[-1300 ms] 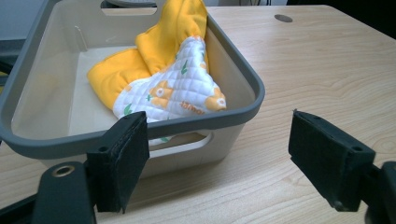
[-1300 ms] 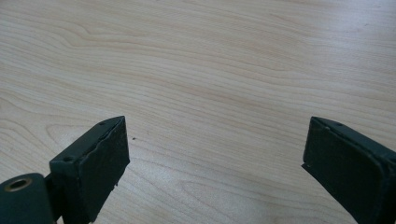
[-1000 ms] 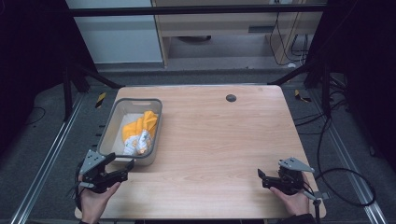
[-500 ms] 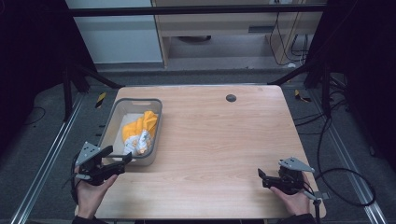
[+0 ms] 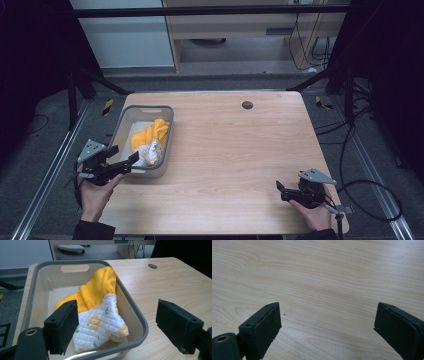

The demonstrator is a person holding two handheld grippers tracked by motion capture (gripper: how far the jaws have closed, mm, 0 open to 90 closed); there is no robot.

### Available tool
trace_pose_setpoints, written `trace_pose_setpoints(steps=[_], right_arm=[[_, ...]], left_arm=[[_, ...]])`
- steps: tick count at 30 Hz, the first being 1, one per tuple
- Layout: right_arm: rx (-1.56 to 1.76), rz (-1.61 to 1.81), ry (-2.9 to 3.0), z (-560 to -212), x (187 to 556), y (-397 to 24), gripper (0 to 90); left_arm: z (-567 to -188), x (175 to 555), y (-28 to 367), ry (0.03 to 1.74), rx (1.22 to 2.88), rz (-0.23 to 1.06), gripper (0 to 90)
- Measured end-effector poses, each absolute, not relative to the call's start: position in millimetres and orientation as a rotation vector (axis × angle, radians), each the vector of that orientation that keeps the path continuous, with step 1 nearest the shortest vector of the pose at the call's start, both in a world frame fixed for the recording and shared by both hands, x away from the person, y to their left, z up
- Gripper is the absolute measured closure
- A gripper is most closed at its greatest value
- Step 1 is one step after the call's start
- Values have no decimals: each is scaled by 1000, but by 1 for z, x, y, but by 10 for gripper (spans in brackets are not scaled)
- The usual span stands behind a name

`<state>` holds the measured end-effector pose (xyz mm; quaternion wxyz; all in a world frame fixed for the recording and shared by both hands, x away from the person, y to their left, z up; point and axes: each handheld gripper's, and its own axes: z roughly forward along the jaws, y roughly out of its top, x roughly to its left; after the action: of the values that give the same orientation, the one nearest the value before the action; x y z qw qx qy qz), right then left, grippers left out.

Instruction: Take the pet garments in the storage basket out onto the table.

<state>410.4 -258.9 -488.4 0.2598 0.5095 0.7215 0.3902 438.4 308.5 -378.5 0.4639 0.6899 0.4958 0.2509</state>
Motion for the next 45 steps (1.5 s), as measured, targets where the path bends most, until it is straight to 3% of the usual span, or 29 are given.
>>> trace_pose_setpoints(steps=[45], right_arm=[[1381,1061,1966,-488,412,-257,74]], left_arm=[[-369,516,281,1311,1926,571,199]])
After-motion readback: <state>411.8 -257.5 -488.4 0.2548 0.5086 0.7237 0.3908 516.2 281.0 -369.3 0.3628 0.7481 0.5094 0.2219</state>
